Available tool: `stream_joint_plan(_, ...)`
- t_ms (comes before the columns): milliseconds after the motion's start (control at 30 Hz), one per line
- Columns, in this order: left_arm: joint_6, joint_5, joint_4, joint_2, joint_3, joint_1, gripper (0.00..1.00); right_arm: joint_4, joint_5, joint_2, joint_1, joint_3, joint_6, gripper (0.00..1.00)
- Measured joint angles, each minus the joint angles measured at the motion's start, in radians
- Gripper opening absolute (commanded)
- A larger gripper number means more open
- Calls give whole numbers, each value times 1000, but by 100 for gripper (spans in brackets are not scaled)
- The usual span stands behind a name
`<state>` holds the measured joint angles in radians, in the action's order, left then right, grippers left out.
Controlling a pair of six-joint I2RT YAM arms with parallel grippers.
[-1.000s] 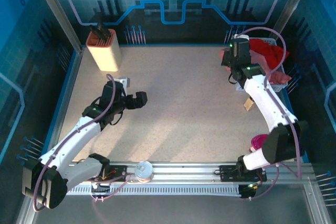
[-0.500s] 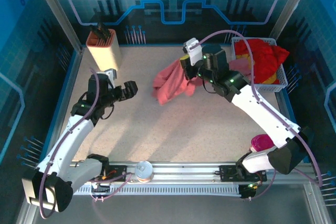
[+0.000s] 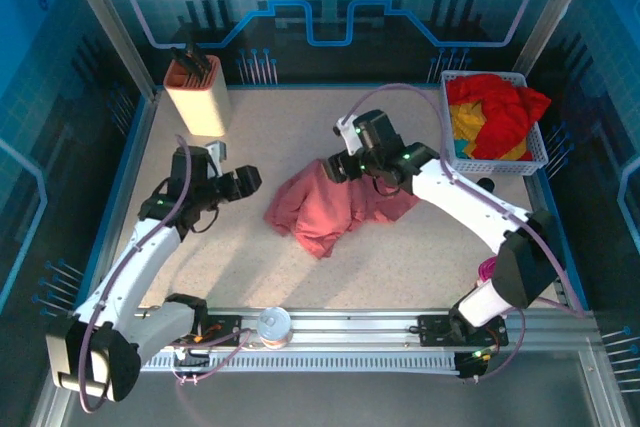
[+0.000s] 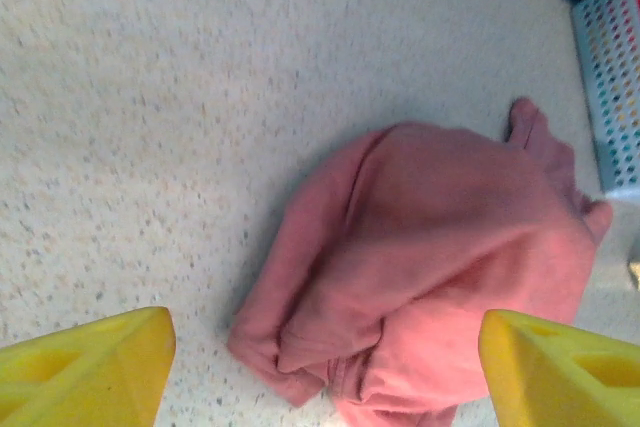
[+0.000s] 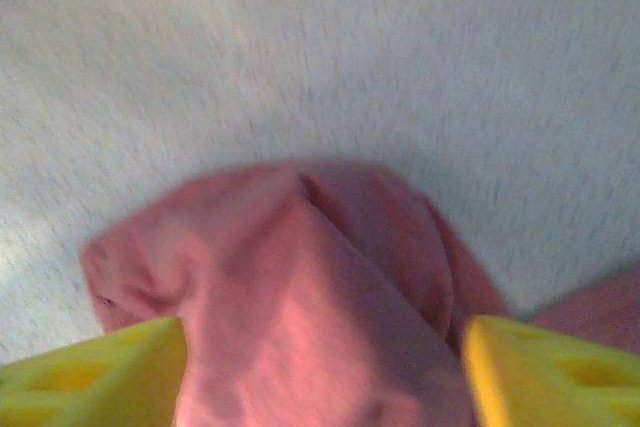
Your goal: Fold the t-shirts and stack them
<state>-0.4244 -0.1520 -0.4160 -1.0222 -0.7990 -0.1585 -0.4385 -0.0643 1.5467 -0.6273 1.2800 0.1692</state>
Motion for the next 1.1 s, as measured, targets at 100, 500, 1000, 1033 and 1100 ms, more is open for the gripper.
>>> stream_joint_plan(100, -19, -3, 2, -33, 23, -74, 79, -40, -29, 0, 3, -60, 37, 100)
stream_joint_plan(500, -275, 19, 113, -151, 180, -443, 71, -63, -58, -123, 239, -290, 288, 92)
stream_joint_plan(1000, -418, 135, 180, -480, 88, -607, 70, 52, 24, 15, 303, -431, 453, 75)
stream_joint_plan(1033, -420, 139, 177, -492, 75, -611, 69, 62, 29, 29, 303, -431, 458, 72)
stream_joint_plan(1100, -422, 154, 158, -522, 47, -616, 65, 83, 44, 59, 302, -431, 469, 64)
